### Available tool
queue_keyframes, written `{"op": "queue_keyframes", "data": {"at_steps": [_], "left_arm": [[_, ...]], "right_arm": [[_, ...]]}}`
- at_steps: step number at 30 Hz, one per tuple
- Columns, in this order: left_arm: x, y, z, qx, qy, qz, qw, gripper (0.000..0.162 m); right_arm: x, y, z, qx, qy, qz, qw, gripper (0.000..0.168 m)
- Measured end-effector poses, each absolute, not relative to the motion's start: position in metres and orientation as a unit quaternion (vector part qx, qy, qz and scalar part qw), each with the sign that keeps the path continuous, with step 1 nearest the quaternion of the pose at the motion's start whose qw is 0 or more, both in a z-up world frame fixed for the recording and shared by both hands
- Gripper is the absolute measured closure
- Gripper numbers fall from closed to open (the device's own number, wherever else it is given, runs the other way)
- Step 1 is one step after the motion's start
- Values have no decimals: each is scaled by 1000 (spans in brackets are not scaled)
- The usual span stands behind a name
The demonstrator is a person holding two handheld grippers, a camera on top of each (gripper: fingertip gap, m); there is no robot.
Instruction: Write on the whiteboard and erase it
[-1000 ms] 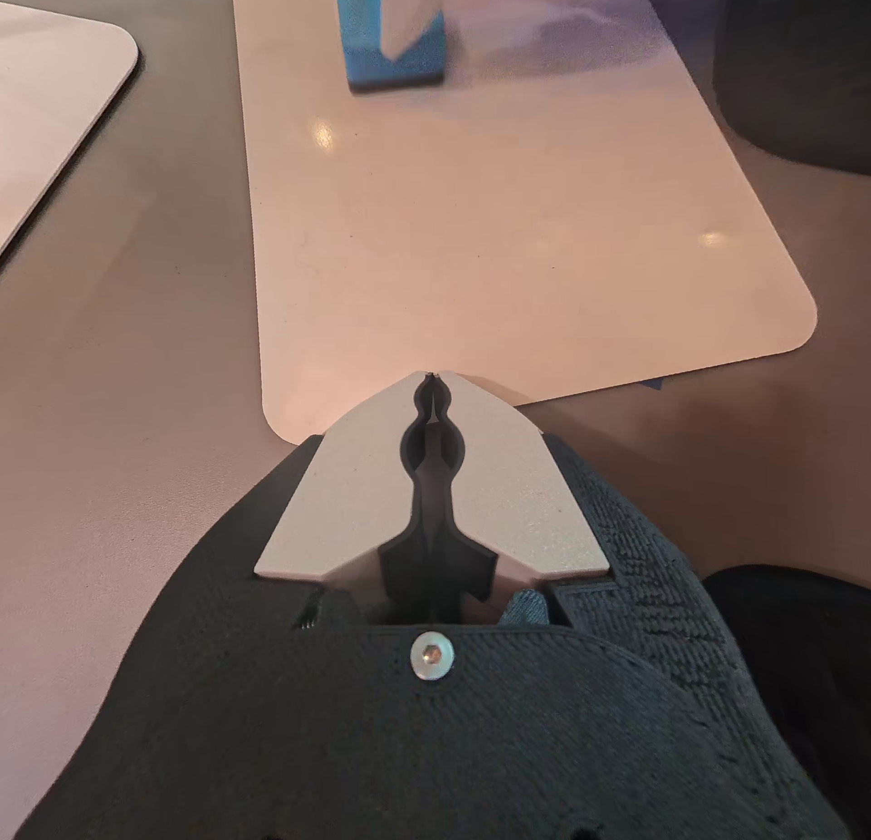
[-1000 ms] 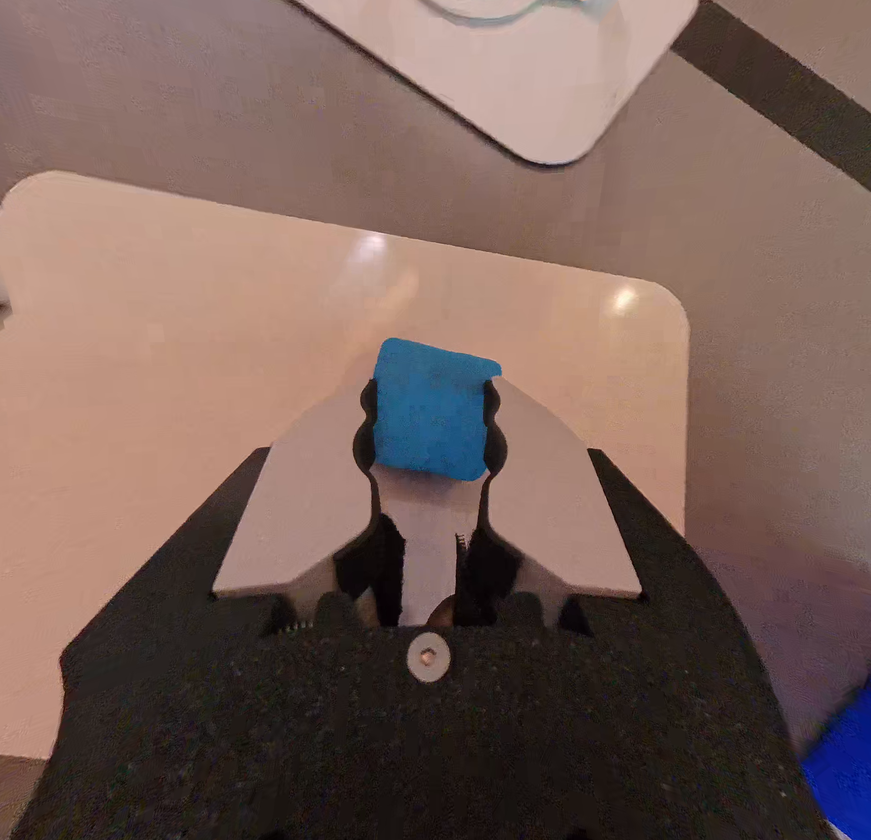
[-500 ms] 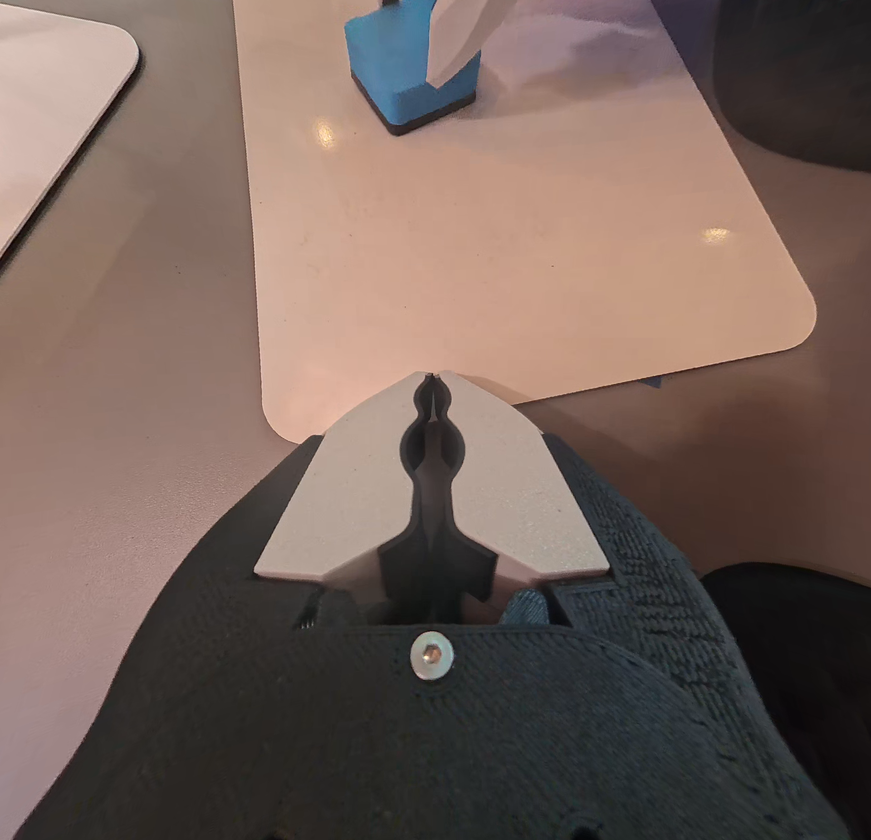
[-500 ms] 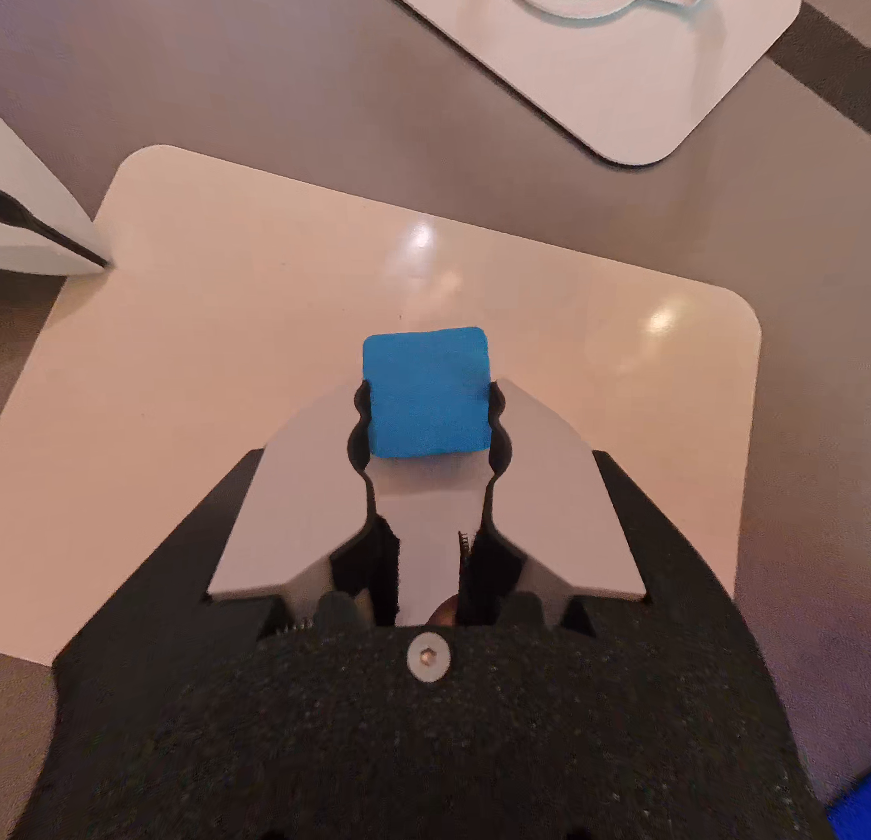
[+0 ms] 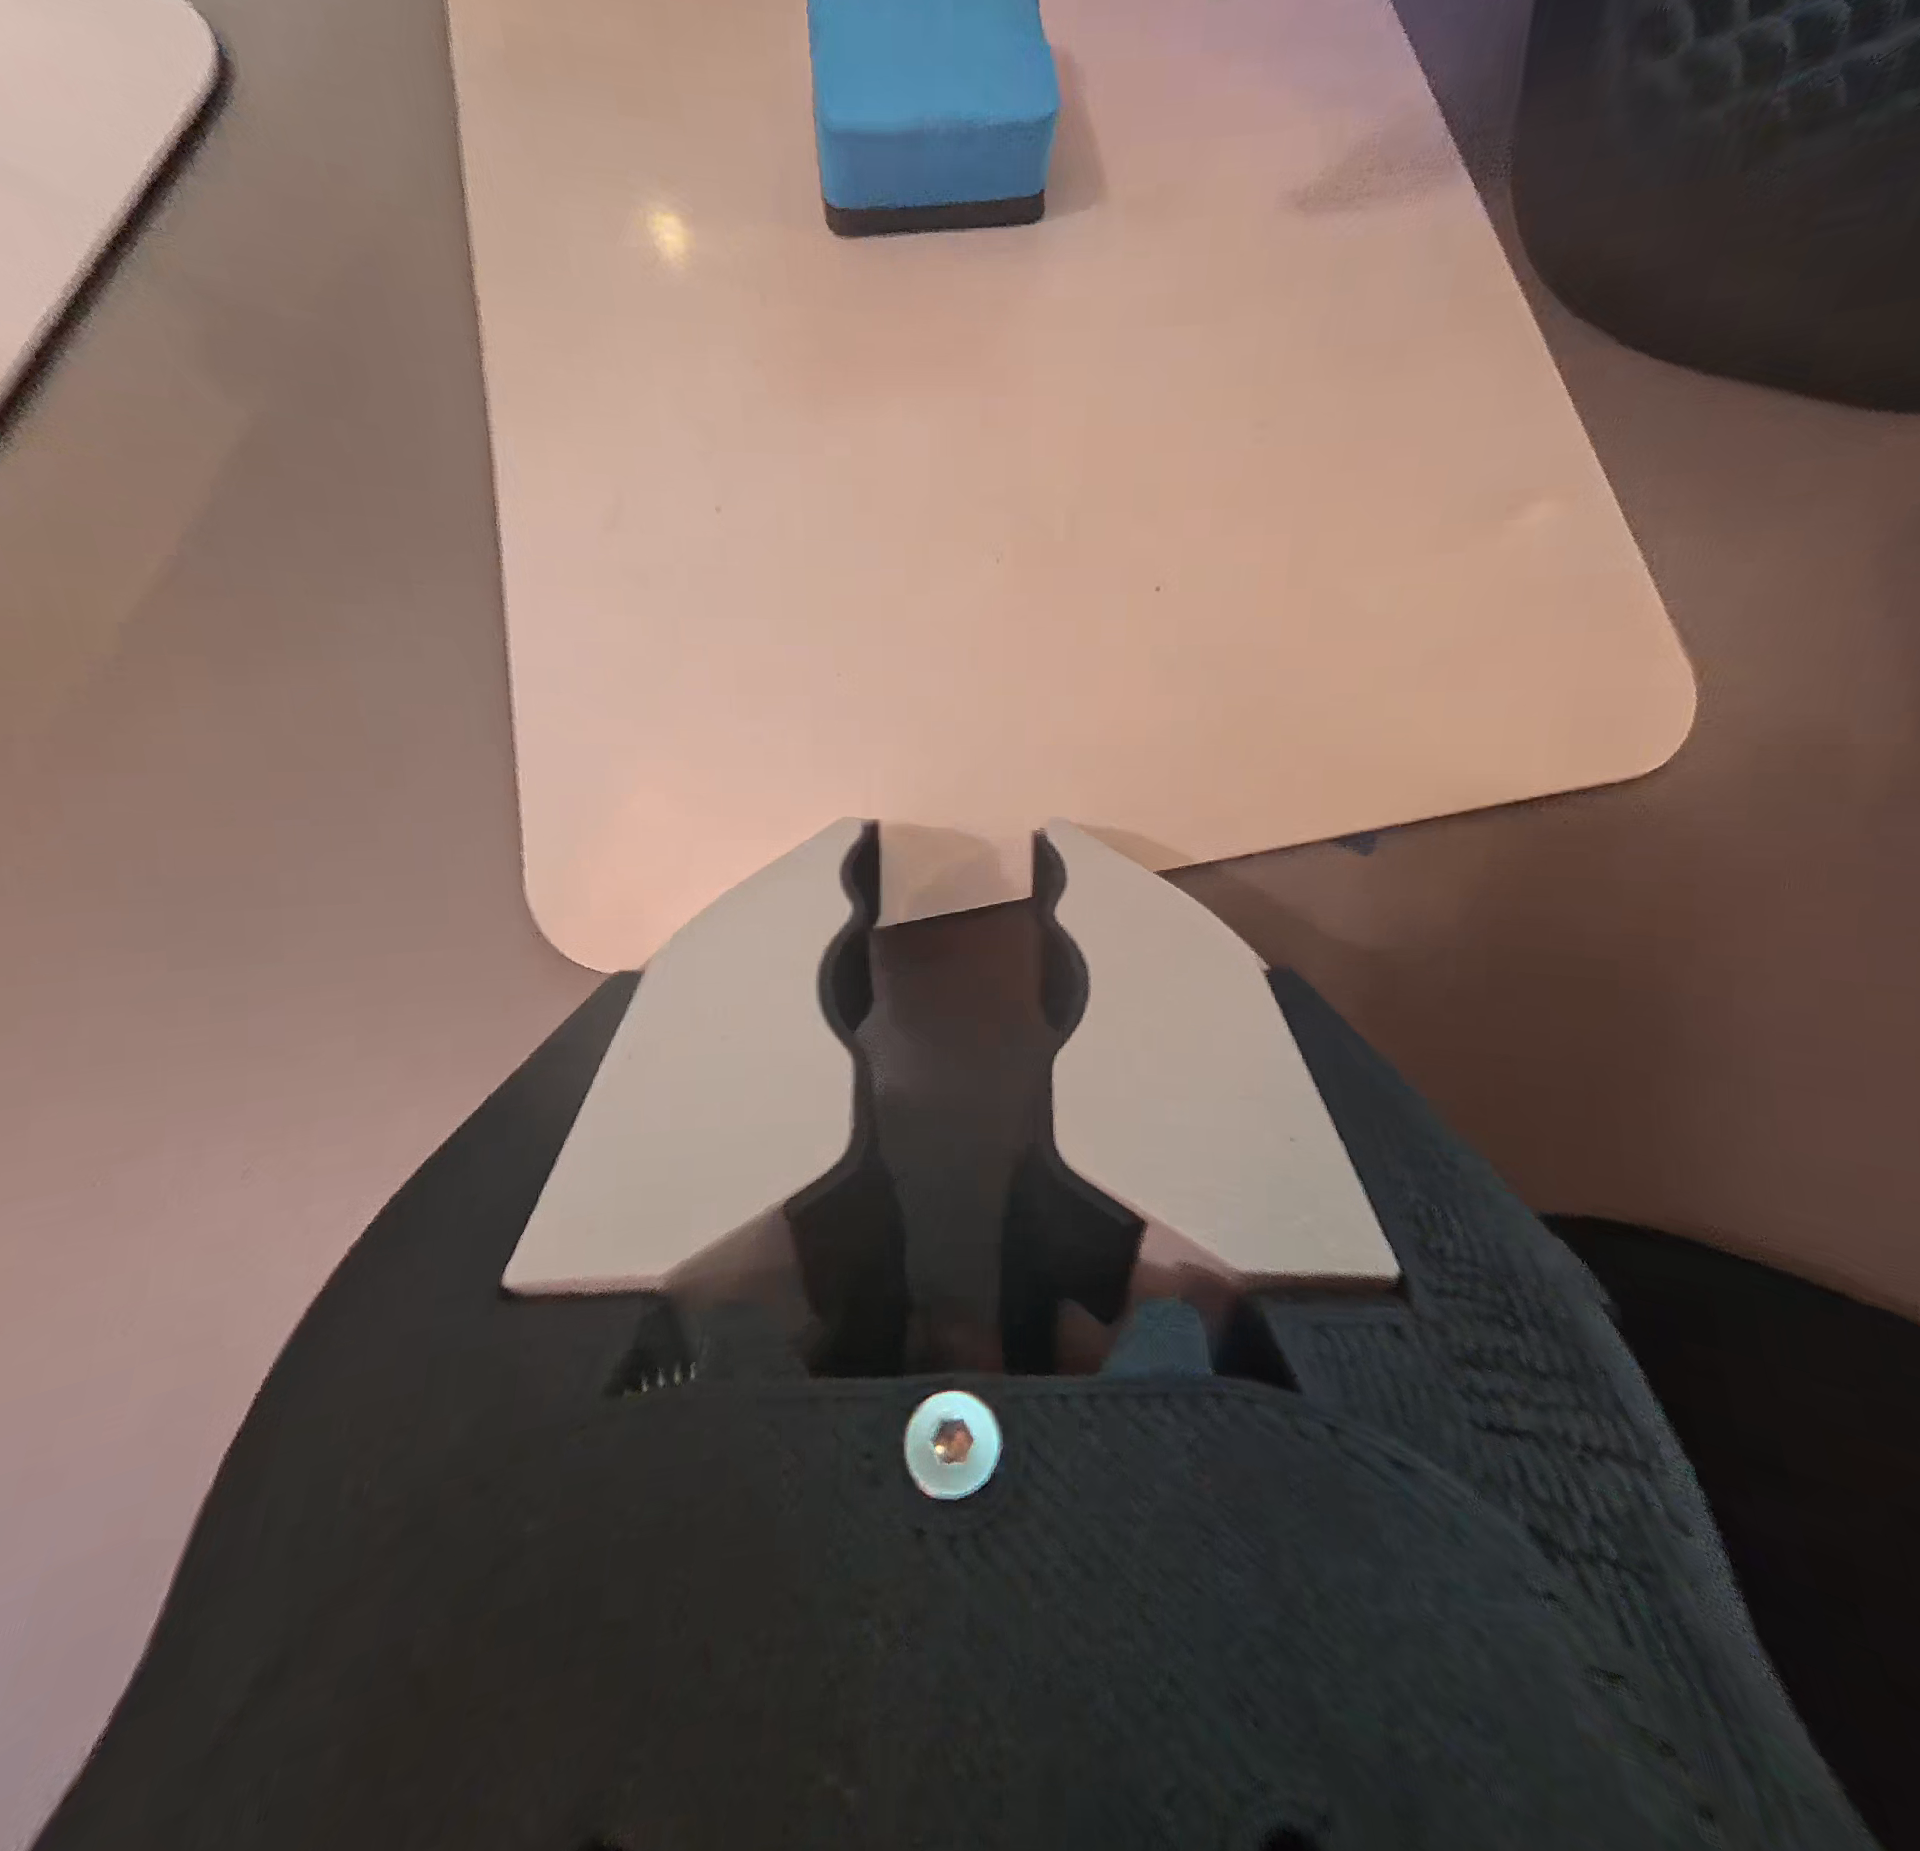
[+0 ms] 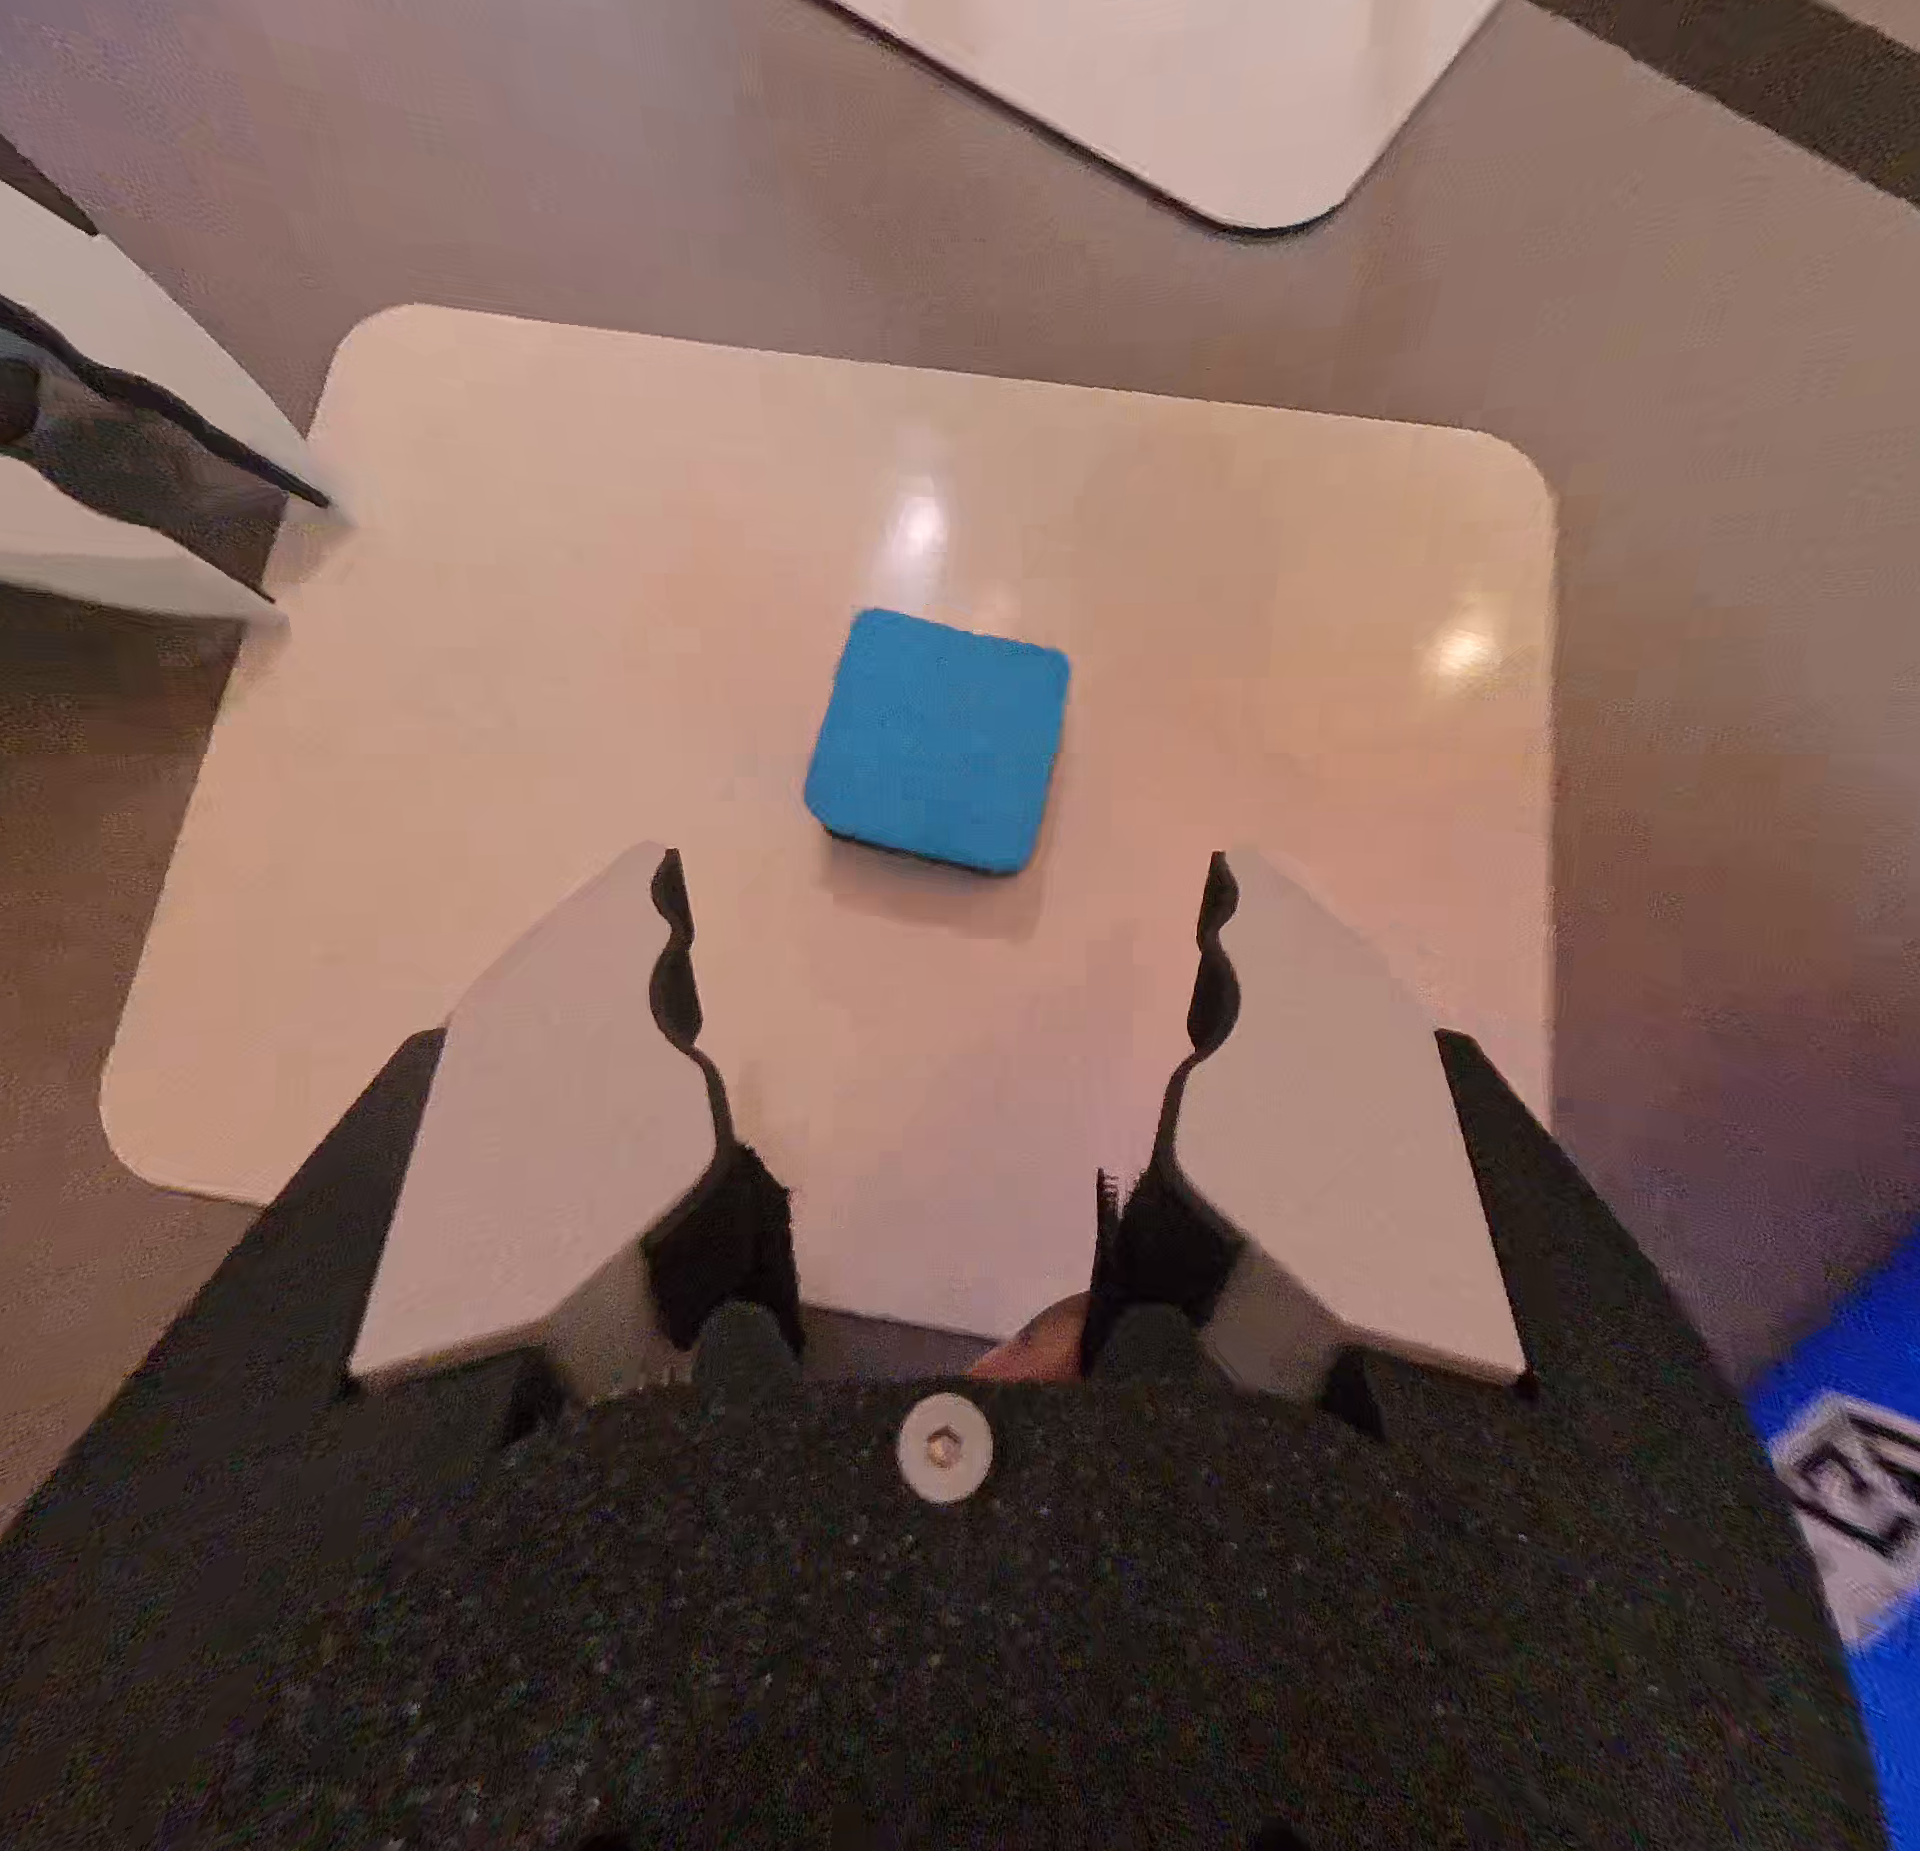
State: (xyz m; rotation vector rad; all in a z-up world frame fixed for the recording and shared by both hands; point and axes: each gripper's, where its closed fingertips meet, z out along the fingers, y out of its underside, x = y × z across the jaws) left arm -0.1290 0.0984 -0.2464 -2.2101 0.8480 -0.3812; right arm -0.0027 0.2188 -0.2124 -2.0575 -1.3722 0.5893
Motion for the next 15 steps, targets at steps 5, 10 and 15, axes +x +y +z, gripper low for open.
{"op": "queue_keyframes", "data": {"at_steps": [5,10,15], "left_arm": [[-126,89,-187,-838,288,-105,452,117],[-159,60,-128,-828,215,-28,517,112],[-222,7,-85,-814,74,42,574,109]], "right_arm": [[-36,228,-245,-768,-546,178,283,109],[18,239,-159,-751,-499,140,409,109],[186,287,-106,-818,-324,30,475,109]]}}
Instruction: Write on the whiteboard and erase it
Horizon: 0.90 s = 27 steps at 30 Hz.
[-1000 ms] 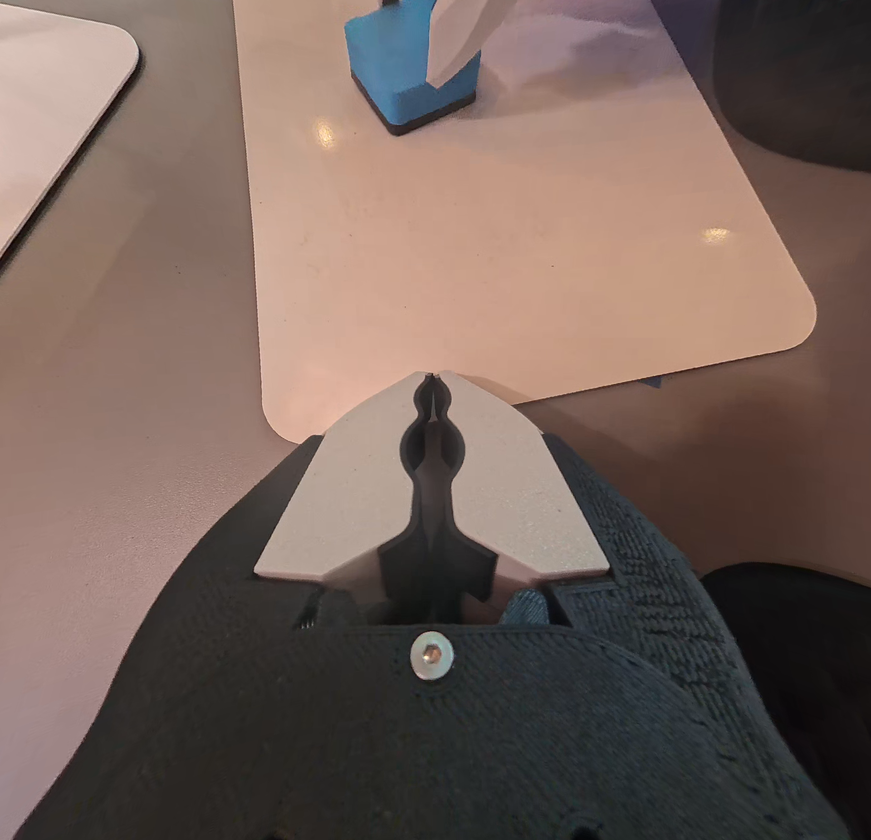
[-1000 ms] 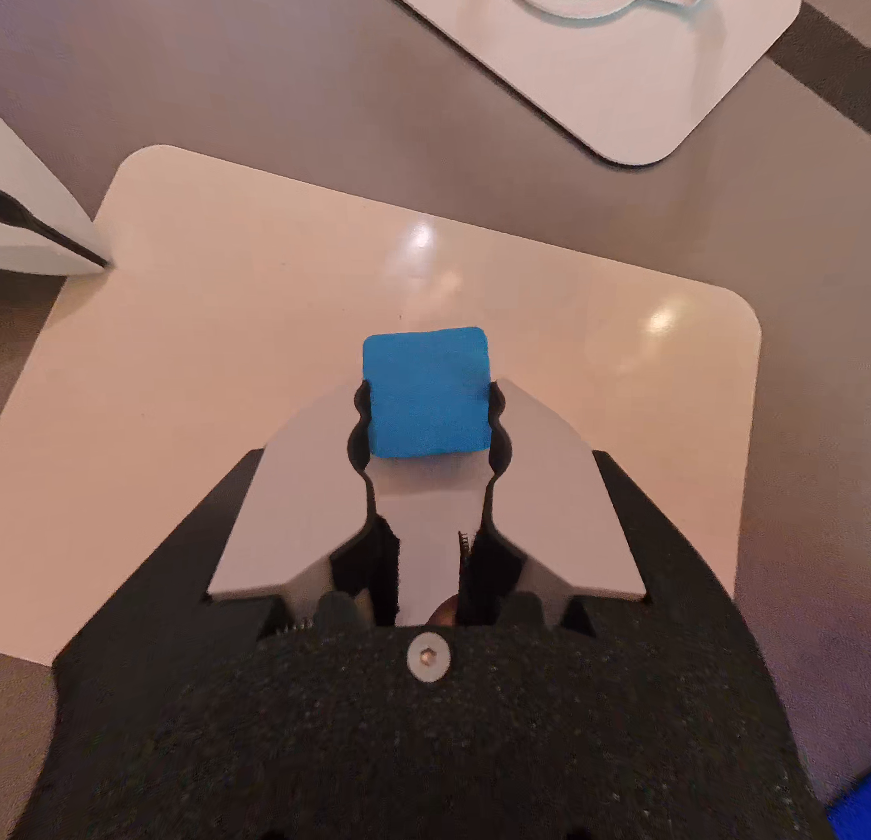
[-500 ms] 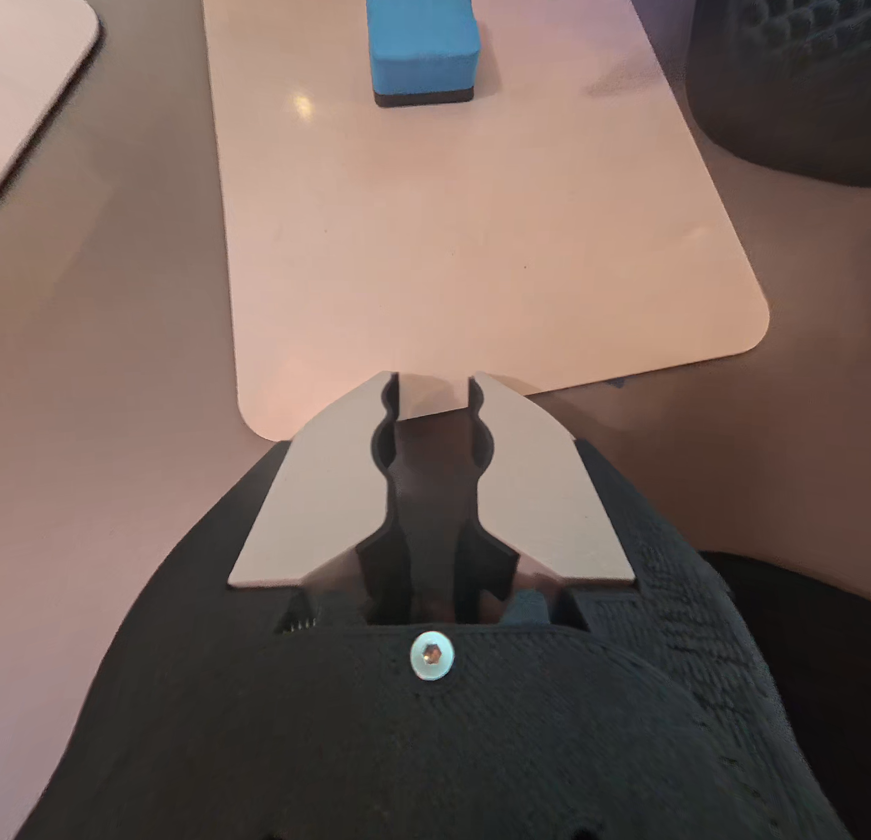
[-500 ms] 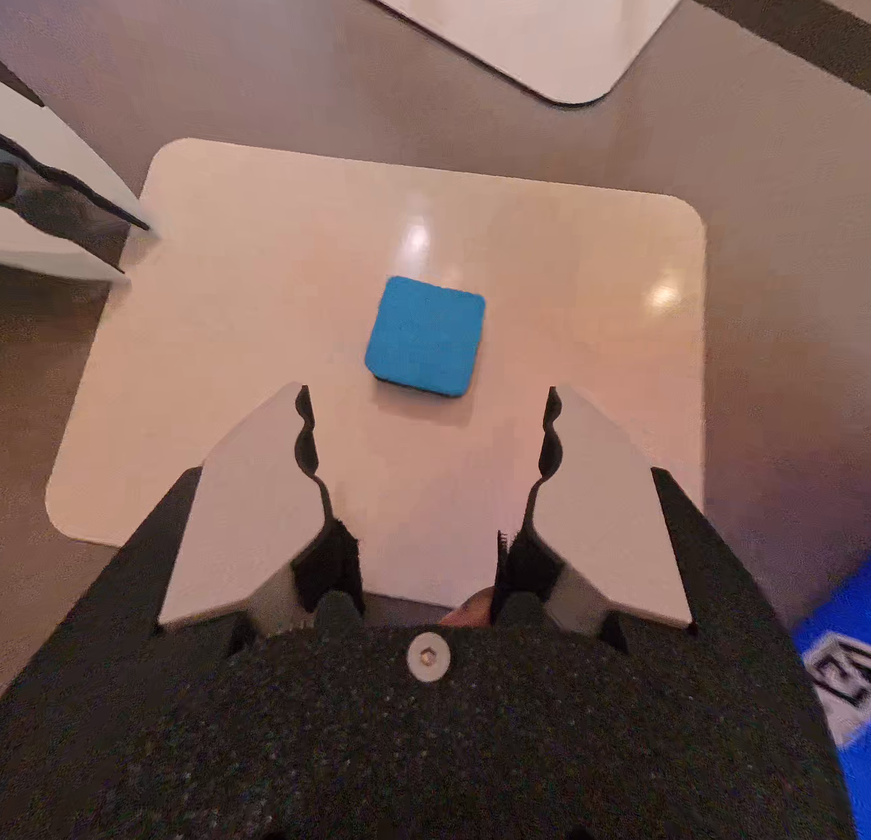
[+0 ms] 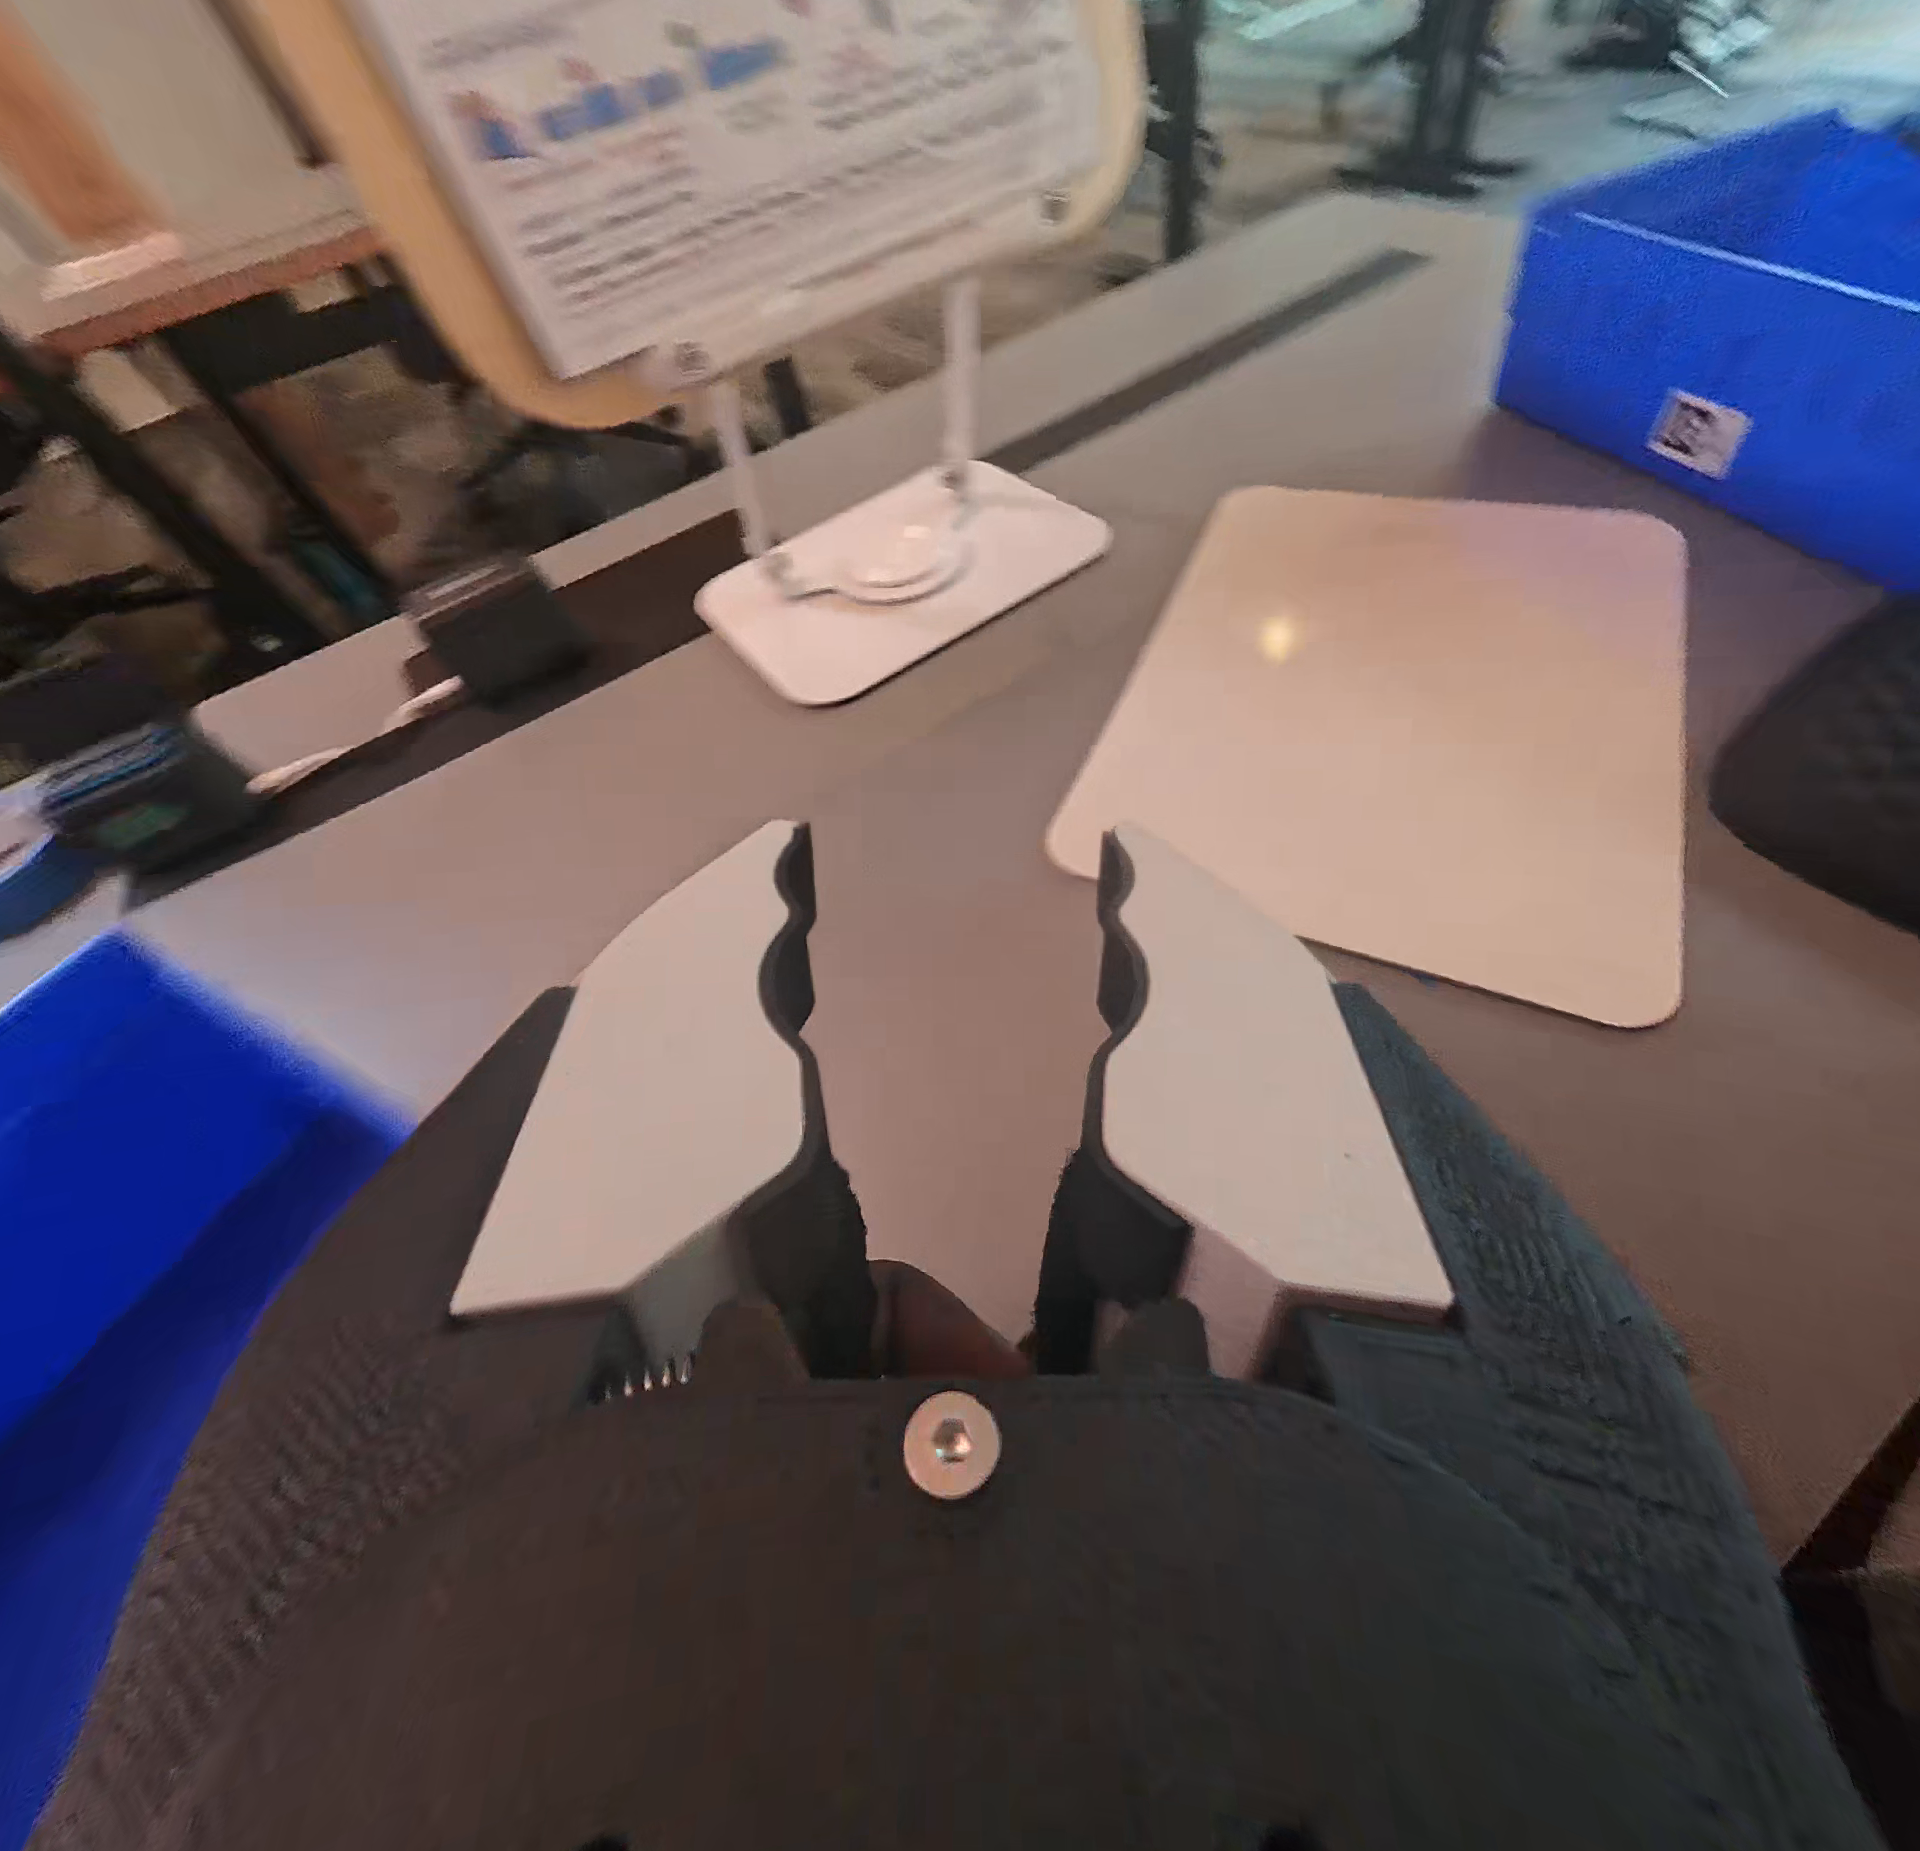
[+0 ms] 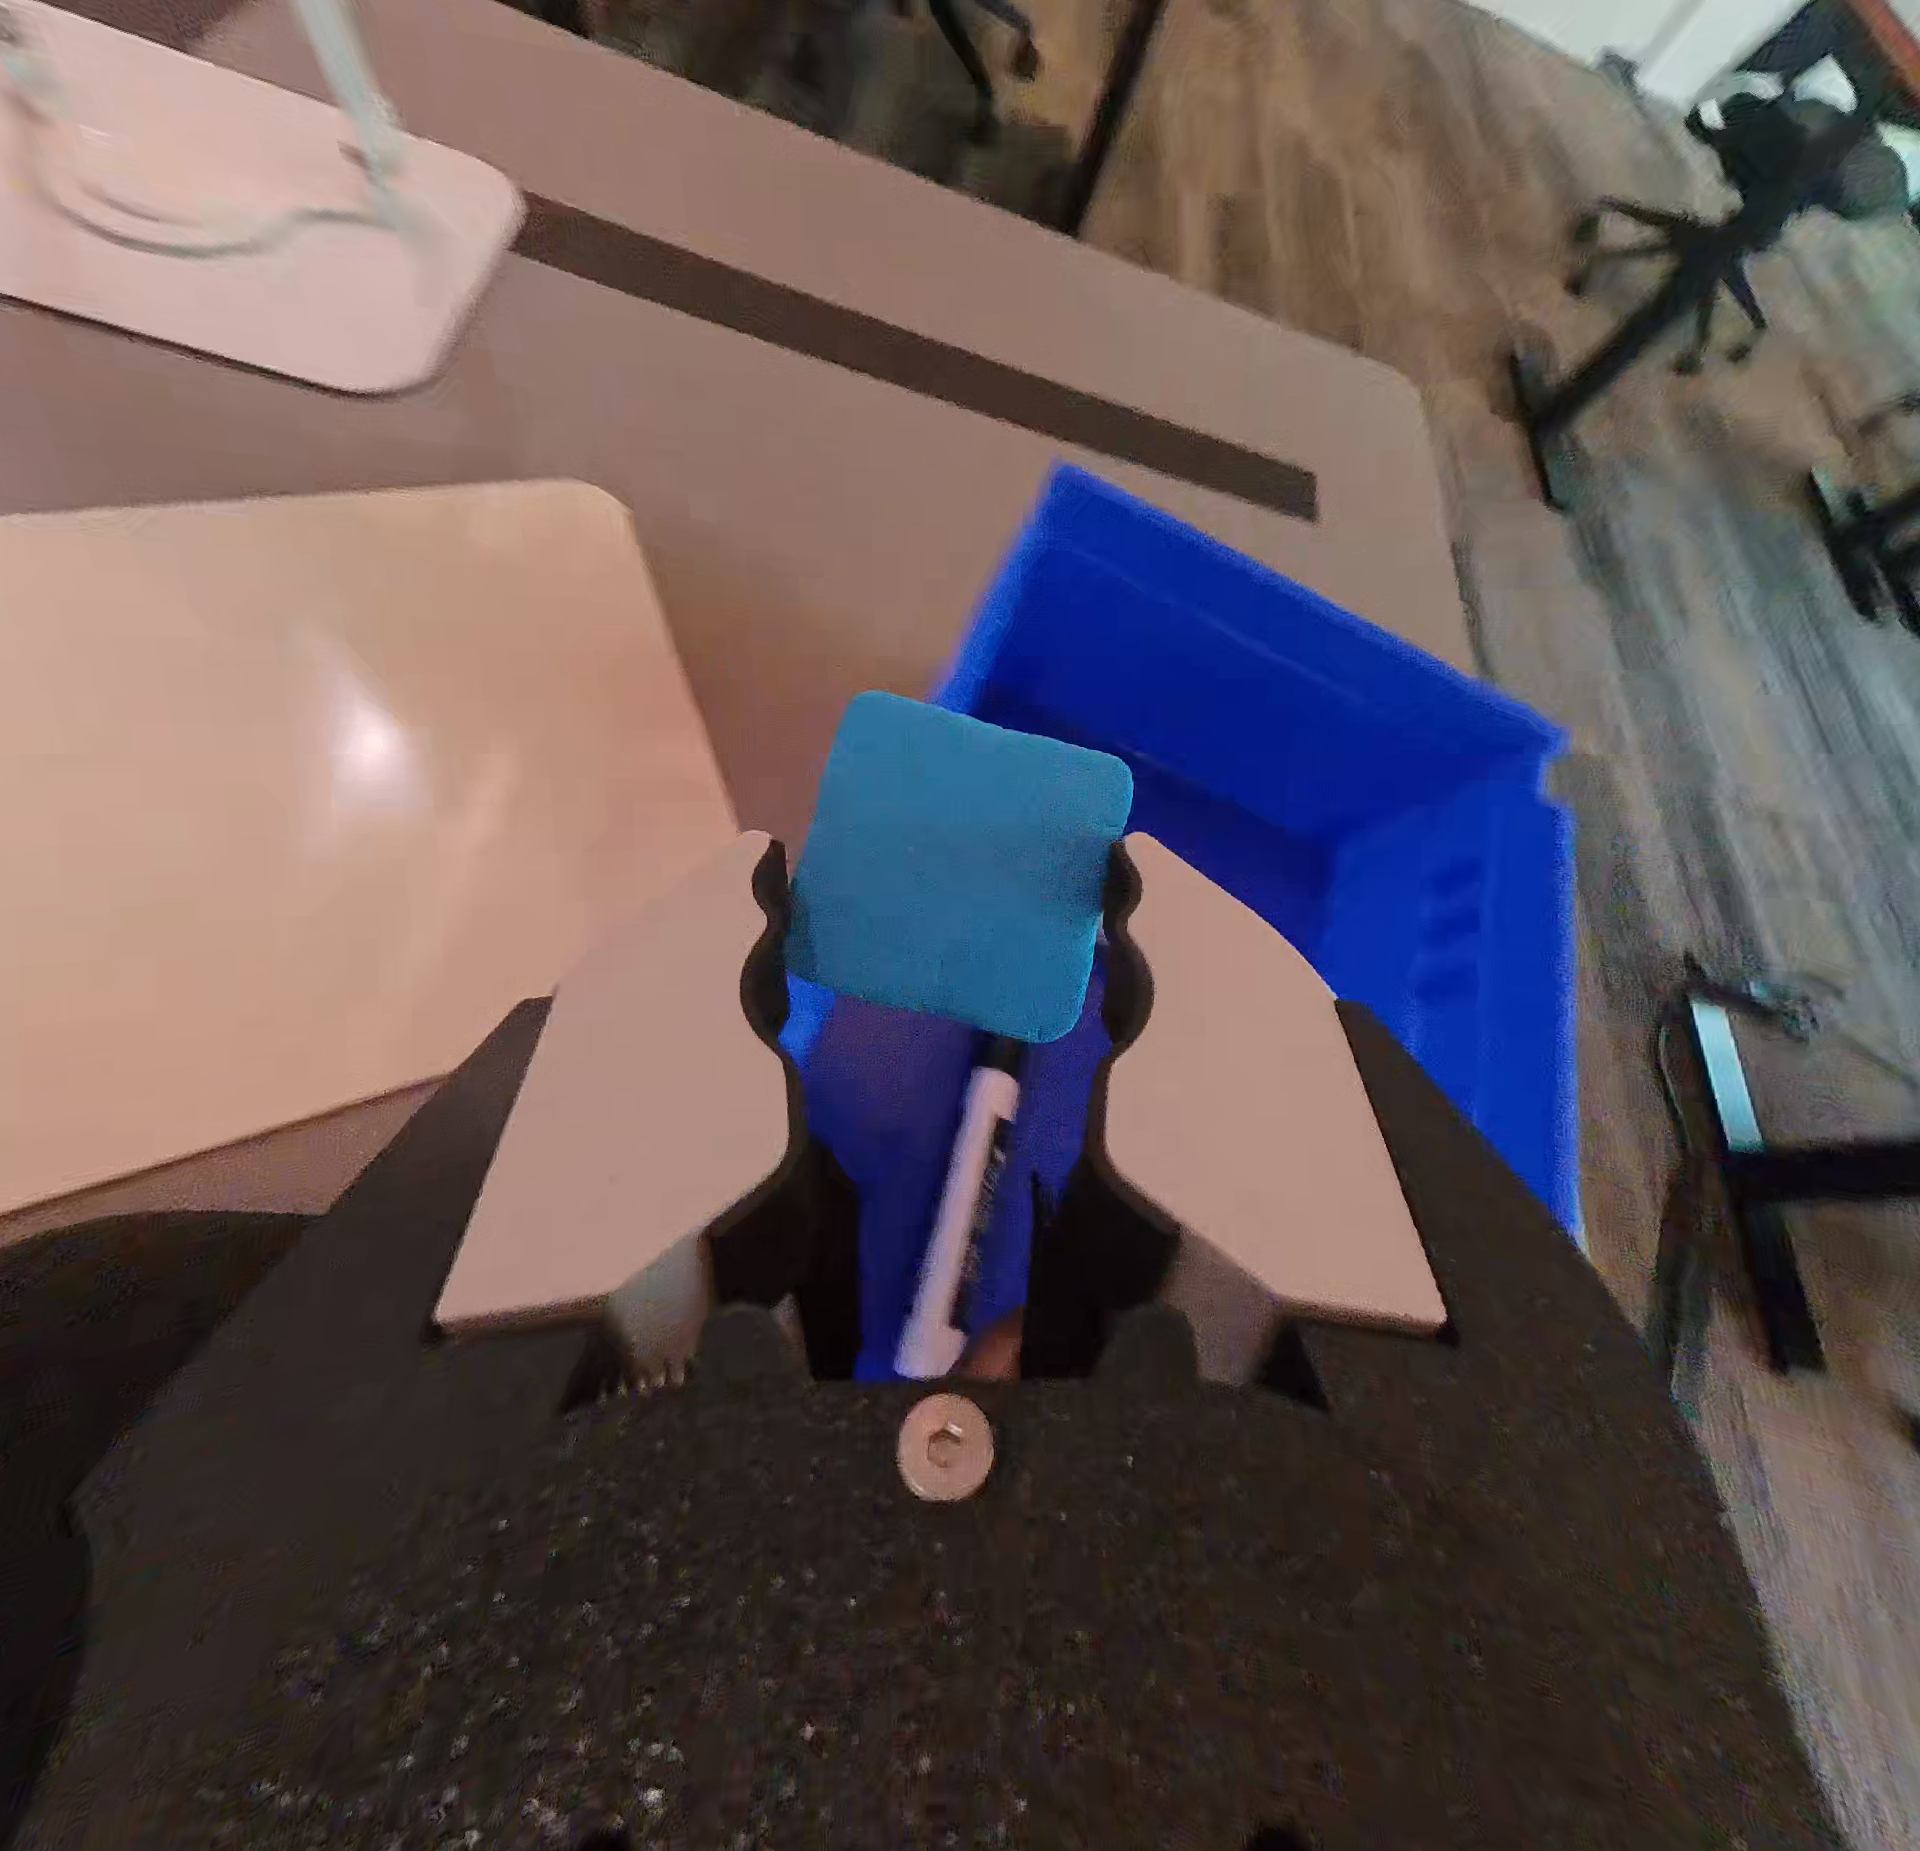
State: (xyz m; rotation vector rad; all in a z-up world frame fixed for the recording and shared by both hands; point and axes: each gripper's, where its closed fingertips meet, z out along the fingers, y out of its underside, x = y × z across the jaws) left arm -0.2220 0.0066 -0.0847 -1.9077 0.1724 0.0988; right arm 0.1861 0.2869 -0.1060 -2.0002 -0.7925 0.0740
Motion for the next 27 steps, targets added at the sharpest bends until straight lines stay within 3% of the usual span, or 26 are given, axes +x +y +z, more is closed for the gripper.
{"op": "queue_keyframes", "data": {"at_steps": [8,9,11,13,16,19,22,25,26,27], "left_arm": [[-262,-42,-95,-832,-6,79,549,101],[-260,-42,-96,-834,-1,79,547,100],[-264,-43,-99,-839,-3,103,534,97],[-271,-45,-104,-848,-7,131,513,85],[-270,-45,-111,-852,-23,134,506,70],[-281,-46,-128,-849,-49,182,493,69],[-285,-46,-151,-868,-52,204,450,72],[-291,-51,-177,-892,-47,233,384,89],[-292,-51,-186,-900,-44,231,367,97],[-294,-49,-193,-904,-43,229,357,110]], "right_arm": [[273,320,-218,-905,-258,25,339,108],[276,323,-220,-905,-250,23,342,96],[281,324,-203,-897,-218,30,383,74],[276,315,-166,-865,-183,80,460,68],[241,273,-116,-788,-168,206,555,68],[204,236,-131,-780,-219,211,546,68],[184,221,-168,-805,-262,171,503,68],[182,223,-195,-821,-306,90,474,74],[183,225,-202,-824,-320,60,463,80],[183,227,-206,-823,-334,36,459,99]]}}
